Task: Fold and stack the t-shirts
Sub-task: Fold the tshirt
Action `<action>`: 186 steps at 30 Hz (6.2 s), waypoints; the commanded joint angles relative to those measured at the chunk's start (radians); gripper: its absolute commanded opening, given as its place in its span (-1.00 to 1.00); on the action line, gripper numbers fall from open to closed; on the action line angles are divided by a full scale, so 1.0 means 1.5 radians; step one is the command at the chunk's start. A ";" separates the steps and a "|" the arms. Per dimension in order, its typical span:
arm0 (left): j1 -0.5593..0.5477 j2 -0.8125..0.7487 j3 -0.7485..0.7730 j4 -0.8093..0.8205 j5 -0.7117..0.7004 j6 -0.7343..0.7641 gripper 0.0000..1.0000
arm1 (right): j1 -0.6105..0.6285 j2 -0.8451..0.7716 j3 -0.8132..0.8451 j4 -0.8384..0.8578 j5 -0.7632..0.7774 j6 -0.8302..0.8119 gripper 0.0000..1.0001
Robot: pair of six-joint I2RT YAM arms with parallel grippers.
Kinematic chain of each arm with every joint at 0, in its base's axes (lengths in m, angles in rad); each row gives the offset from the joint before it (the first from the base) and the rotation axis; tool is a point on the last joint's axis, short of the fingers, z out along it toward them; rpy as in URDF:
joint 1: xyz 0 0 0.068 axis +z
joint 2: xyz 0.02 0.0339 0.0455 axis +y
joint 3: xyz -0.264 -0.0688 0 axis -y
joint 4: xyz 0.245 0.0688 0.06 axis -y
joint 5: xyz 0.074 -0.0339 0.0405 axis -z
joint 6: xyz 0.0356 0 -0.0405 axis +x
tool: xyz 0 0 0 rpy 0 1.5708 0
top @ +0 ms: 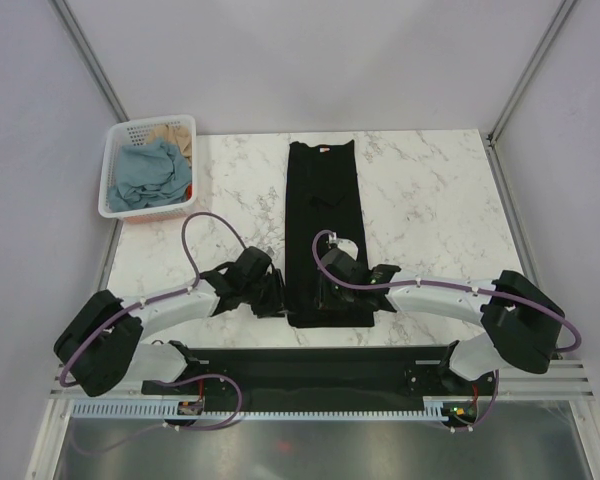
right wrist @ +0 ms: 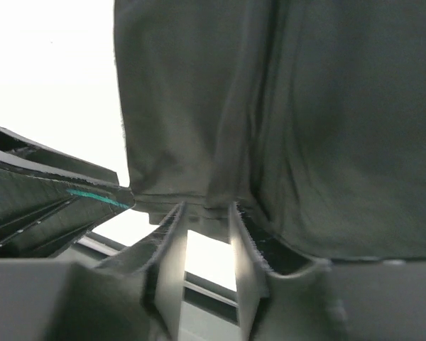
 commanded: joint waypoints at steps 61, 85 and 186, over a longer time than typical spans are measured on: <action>-0.033 0.034 -0.038 0.008 -0.055 -0.008 -0.49 | -0.002 -0.054 -0.133 0.159 -0.042 0.030 -0.11; -0.033 -0.016 0.013 -0.073 -0.080 0.024 -0.57 | -0.005 -0.097 -0.187 0.204 -0.060 0.109 -0.51; 0.009 0.031 -0.015 -0.017 0.072 0.097 -0.05 | -0.216 -0.260 -0.189 -0.167 -0.072 -0.082 -0.28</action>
